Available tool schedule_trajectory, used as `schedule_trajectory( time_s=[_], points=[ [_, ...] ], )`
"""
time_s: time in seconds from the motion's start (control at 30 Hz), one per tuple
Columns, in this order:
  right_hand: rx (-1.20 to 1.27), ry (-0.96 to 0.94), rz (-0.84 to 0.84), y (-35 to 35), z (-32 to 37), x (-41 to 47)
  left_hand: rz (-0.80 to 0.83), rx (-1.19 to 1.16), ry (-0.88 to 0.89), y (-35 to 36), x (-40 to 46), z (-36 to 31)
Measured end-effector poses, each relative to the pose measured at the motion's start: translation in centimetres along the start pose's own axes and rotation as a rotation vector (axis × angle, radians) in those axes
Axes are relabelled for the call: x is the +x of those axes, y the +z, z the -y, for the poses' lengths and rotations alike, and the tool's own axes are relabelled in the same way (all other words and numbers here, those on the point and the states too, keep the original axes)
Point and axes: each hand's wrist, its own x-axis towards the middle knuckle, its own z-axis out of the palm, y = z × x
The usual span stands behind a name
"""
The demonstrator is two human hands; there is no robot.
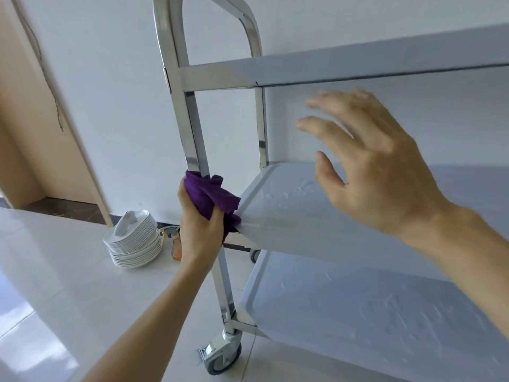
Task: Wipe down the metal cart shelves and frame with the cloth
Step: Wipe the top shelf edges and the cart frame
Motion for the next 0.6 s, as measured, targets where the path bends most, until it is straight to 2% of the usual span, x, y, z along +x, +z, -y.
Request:
schedule_trajectory(
  time_s=[0.07, 0.2, 0.23, 0.3, 0.4, 0.47, 0.53, 0.6],
  points=[
    [0.084, 0.064, 0.092, 0.4, 0.6, -2.5, -0.044, -0.006, 0.021, -0.2, -1.0, -0.7],
    [0.128, 0.465, 0.614, 1.2, 1.5, -7.0, -0.151, -0.052, 0.075, -0.7, -3.3, -1.6],
    [0.102, 0.511, 0.69, 1.4, 1.6, -8.0, -0.154, -0.013, 0.101, -0.8, -3.7, -2.0],
    [0.096, 0.548, 0.707, 1.7, 1.4, -9.4, -0.067, 0.111, 0.188, -0.9, -4.6, -2.9],
    [0.226, 0.605, 0.645, 1.5, 0.3, -9.8, 0.358, 0.389, 0.262, 0.0, -5.1, -3.9],
    [0.298, 0.658, 0.539, 1.0, -0.5, -9.8, 0.589, 0.737, 0.302, 0.3, -4.9, -3.9],
    [0.298, 0.677, 0.498, 0.2, -1.1, -10.4, 0.681, 0.951, 0.374, 0.0, -4.5, -3.5],
    [0.266, 0.656, 0.552, -0.3, -1.3, -11.5, 0.711, 0.978, 0.426, -0.6, -4.1, -3.1]
  ],
)
